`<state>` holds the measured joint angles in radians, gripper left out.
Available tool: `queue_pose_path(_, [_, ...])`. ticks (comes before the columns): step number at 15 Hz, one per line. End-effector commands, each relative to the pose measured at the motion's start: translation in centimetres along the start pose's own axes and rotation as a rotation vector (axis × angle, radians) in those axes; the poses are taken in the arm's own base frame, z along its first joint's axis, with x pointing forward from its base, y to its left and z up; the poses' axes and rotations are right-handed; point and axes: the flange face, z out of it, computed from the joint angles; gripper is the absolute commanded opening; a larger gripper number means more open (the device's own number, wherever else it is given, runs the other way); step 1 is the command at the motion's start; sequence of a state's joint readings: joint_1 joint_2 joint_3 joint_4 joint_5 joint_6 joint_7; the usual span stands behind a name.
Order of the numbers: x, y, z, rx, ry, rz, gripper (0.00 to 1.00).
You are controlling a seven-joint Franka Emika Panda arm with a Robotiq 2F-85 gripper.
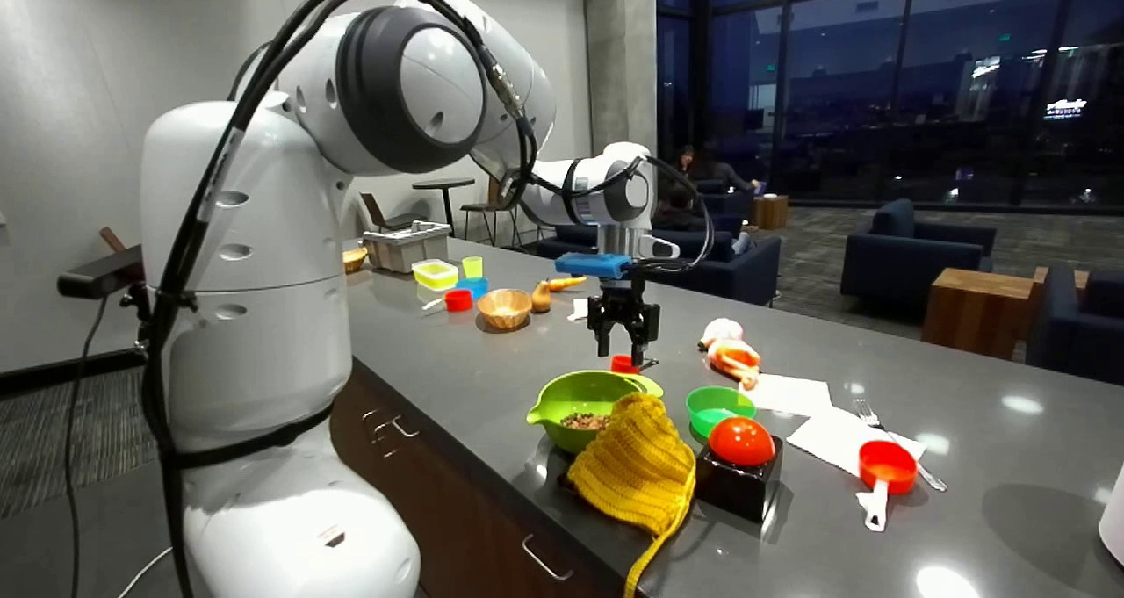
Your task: Move the yellow oven mitt to the right
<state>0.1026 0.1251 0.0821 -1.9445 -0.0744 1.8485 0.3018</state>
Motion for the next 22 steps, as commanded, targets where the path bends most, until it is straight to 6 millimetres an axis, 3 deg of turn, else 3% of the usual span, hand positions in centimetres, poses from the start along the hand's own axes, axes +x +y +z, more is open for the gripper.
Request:
queue_pose_path(1, [-4.1,1.6,-2.2,-0.011,-0.034,0.115,1.0])
queue_pose_path(6, [-7.2,2.5,-2.8,0.04,-0.036,0.287,1.0])
queue_pose_path(11, [-6.8,3.7,0.5,0.071,0.11,0.337,1.0])
queue_pose_path(13, [-5.8,3.2,0.5,0.066,0.084,0.311,1.0])
queue_pose_path(15, [-5.7,3.4,1.3,0.071,0.099,0.315,1.0])
queue_pose_path(22, [-5.5,3.9,1.3,0.072,0.084,0.321,1.0])
